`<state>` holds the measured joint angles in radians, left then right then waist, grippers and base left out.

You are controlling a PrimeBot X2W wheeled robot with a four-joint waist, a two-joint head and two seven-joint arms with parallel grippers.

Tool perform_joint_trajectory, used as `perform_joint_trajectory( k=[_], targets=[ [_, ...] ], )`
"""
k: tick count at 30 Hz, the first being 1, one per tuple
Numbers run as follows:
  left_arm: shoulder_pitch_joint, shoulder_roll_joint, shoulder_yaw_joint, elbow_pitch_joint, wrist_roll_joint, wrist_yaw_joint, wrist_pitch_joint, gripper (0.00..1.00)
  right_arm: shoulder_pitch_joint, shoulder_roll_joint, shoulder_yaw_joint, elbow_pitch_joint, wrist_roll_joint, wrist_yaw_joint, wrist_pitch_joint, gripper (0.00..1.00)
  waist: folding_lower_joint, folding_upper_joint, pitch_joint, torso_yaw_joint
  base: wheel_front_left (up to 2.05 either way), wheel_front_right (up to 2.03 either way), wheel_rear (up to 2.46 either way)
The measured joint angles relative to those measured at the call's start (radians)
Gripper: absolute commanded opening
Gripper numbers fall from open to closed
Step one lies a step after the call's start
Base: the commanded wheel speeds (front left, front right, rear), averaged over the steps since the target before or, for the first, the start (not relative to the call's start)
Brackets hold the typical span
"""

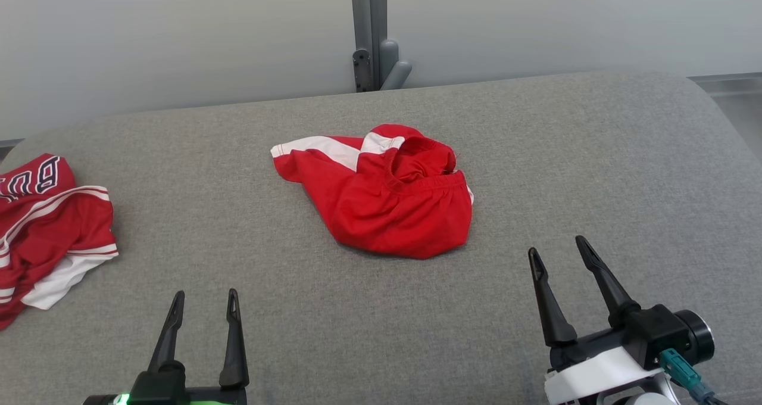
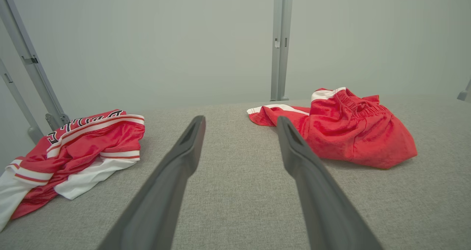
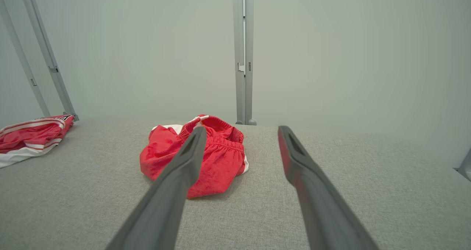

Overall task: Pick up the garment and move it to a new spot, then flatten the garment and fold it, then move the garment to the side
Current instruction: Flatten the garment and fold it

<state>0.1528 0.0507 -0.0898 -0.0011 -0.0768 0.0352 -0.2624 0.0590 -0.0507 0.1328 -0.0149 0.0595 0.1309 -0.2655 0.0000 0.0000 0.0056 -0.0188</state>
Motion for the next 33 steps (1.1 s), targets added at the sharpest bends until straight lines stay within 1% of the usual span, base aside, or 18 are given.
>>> perform_joint_trajectory(
  k=[10,13,14,15,18,20,23,27,33],
  targets=[
    [-0.001,0.0,-0.02,0.007,0.006,-0.003,0.0,1.0,-0.001,0.0,0.002,-0.001,0.002,0.0,0.0,1.0,0.0,0.0,-0.004,-0.011,0.0,0.0,0.0],
    [-0.009,0.0,-0.04,0.028,0.004,-0.019,0.0,1.0,-0.001,0.0,0.005,-0.001,0.002,0.0,0.0,1.0,0.0,0.0,-0.001,-0.018,0.0,0.0,0.0],
    [-0.021,0.0,-0.049,0.036,-0.013,-0.029,0.0,1.0,-0.002,0.0,0.008,0.0,0.002,0.0,0.0,1.0,0.0,0.0,0.001,-0.022,0.0,0.0,0.0],
    [-0.04,0.0,-0.06,0.048,-0.052,-0.038,0.0,1.0,-0.003,0.001,0.009,0.0,0.002,0.0,0.0,1.0,0.0,0.0,0.005,-0.026,0.0,0.0,0.0],
    [-0.125,0.0,-0.119,0.095,-0.094,-0.067,0.0,1.0,-0.012,0.0,0.005,-0.002,0.002,0.0,0.0,1.0,0.0,0.0,0.02,-0.04,0.0,0.0,0.0],
    [-0.207,-0.001,-0.164,0.127,-0.107,-0.073,0.0,1.0,-0.028,0.0,0.005,-0.005,0.004,0.0,0.0,1.0,0.0,0.0,0.037,-0.05,0.0,0.0,0.0],
    [-0.334,-0.002,-0.236,0.235,-0.106,-0.091,0.0,1.0,-0.047,0.0,0.006,-0.006,0.009,0.0,0.0,1.0,0.0,0.0,0.066,-0.071,0.0,0.0,0.0],
    [-0.492,-0.002,-0.318,0.38,-0.102,-0.123,0.081,1.0,-0.068,0.0,0.011,-0.007,0.018,0.0,0.0,1.0,0.0,0.0,0.105,-0.107,0.0,0.0,0.0],
    [-0.71,-0.003,-0.411,0.495,-0.072,-0.151,0.194,1.0,-0.105,0.0,0.004,-0.014,0.029,0.0,0.0,1.0,0.0001,0.0,0.173,-0.163,0.0,0.0,0.0]
  ],
)
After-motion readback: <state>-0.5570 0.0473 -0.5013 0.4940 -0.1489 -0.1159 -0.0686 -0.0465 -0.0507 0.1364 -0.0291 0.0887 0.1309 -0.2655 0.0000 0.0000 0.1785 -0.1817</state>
